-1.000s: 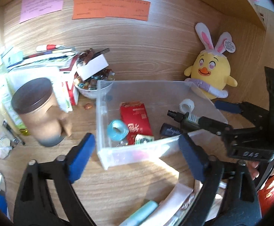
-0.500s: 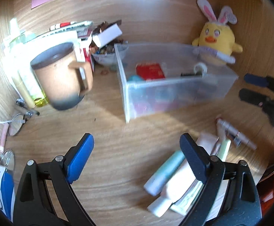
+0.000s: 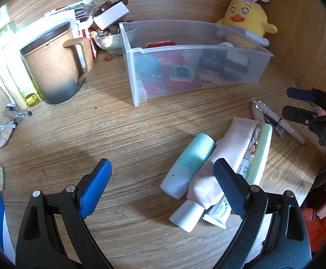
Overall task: Organize objects
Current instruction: 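Grasp the mint-green tube with the left gripper while the right gripper grasps the white pen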
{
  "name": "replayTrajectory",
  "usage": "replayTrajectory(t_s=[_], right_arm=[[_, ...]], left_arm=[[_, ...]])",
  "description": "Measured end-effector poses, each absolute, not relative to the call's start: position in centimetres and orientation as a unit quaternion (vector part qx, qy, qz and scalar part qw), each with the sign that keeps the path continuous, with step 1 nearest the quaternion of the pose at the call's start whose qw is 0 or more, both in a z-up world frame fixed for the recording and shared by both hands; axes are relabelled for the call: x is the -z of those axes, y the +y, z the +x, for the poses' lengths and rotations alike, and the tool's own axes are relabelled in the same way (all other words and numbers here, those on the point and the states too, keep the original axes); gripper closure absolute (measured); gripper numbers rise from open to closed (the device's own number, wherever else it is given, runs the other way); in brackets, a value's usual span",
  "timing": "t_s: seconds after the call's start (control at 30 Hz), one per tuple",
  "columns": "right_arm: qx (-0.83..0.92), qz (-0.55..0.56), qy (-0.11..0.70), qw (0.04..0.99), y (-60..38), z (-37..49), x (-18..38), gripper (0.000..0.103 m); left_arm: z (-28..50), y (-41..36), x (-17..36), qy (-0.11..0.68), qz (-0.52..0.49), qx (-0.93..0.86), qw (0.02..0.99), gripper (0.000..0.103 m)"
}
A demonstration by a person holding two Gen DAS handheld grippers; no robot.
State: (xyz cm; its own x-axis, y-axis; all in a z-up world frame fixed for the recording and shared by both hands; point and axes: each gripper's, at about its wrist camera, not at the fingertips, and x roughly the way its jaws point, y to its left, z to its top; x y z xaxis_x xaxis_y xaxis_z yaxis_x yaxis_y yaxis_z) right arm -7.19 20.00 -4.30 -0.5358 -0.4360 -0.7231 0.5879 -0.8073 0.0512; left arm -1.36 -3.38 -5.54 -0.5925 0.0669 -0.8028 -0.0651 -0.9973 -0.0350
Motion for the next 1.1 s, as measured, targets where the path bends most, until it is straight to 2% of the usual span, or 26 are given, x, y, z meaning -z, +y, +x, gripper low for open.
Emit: replayTrajectory(t_s=[0.43, 0.6, 0.67, 0.9, 0.97, 1.1], right_arm=[[0.859, 0.394, 0.106, 0.31, 19.6, -6.0, 5.6, 0.025], [0.855, 0.397, 0.11, 0.315, 19.2, -6.0, 5.8, 0.054], [0.856, 0.395, 0.114, 0.314, 19.0, -6.0, 5.9, 0.059], [0.854, 0.398, 0.118, 0.315, 18.7, -6.0, 6.1, 0.076], [0.853, 0.399, 0.117, 0.317, 18.6, -6.1, 6.1, 0.079], [0.855, 0.397, 0.114, 0.314, 18.6, -6.3, 6.1, 0.09]], left_arm=[[-2.8, -5.5, 5.8, -0.042, -0.461, -0.886, 0.022, 0.011], [-3.4, -6.6, 6.0, -0.058, -0.462, -0.885, 0.011, 0.011], [-3.6, -6.7, 6.0, -0.059, -0.463, -0.884, 0.01, 0.012], [-3.6, -5.4, 6.0, -0.038, -0.464, -0.885, 0.025, 0.025], [-3.4, -5.0, 6.0, -0.028, -0.461, -0.886, 0.028, 0.032], [-3.2, -4.2, 6.0, -0.001, -0.455, -0.89, 0.024, 0.056]])
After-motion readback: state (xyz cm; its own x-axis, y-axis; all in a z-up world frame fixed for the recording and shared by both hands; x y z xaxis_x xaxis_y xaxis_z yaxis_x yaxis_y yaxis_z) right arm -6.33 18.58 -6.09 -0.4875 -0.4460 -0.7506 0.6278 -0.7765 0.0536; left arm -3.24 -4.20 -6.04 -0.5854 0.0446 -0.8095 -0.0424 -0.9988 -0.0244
